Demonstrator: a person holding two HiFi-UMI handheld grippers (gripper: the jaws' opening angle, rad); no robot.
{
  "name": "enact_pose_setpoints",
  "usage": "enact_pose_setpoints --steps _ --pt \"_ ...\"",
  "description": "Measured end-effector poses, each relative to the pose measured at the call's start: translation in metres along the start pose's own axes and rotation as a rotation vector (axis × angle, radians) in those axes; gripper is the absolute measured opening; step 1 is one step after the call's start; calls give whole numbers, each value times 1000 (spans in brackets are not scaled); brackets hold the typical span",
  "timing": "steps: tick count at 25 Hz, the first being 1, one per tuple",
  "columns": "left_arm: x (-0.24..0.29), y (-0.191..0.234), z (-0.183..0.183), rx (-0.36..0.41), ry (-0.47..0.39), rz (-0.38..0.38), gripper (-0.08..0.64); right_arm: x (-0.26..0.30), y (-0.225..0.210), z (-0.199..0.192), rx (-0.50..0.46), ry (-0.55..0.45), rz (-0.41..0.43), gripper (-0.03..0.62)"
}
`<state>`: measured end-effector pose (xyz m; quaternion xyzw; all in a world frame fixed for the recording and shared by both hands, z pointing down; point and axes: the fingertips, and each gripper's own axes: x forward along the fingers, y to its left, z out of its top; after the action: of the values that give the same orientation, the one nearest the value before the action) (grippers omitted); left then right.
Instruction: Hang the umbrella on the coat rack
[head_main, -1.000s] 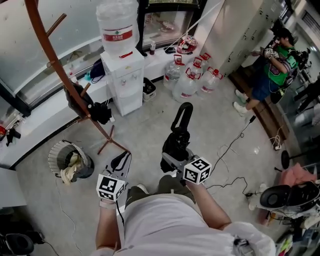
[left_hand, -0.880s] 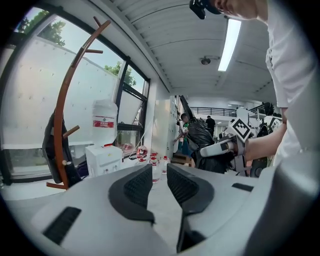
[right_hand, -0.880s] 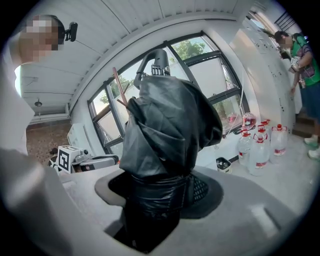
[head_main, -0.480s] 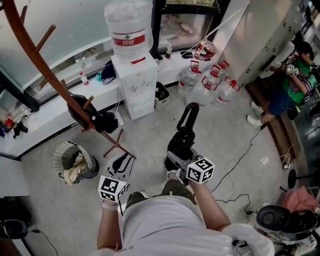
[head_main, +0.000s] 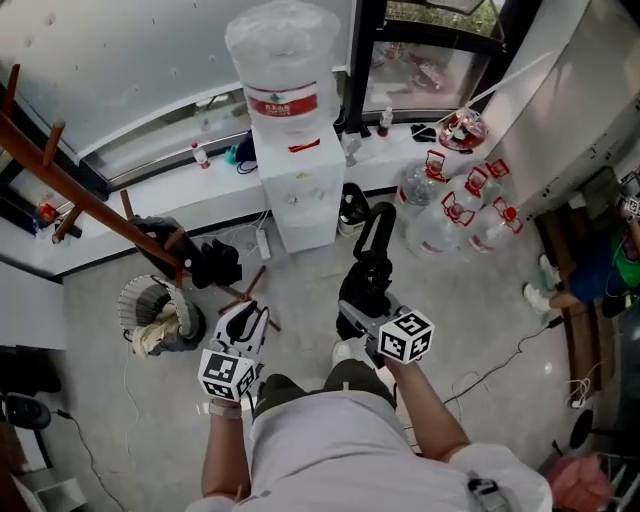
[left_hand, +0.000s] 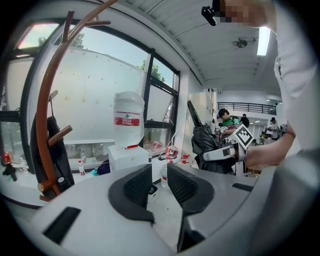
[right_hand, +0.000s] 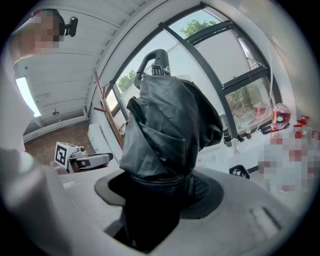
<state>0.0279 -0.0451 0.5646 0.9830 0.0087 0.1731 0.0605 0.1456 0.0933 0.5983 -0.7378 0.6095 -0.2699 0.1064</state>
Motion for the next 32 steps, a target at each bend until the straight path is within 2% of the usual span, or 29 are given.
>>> enact_pose_setpoints --steps 6,11,16,21,25,32 --pt "14 9 11 -43 -15 140 80 32 -24 32 -48 56 132 256" --pt "7 21 3 -80 -7 237 80 65 -15 44 -77 108 235 256" --pt "-9 39 11 -101 -41 312 80 97 17 55 -73 145 345 256" --pt "-37 64 7 -142 -68 385 80 135 58 63 -120 179 424 256" --pt "-59 82 -2 -159 -61 416 80 162 92 69 -168 192 475 256" --pt "-90 121 -3 -163 -107 465 80 215 146 90 -243 180 561 256"
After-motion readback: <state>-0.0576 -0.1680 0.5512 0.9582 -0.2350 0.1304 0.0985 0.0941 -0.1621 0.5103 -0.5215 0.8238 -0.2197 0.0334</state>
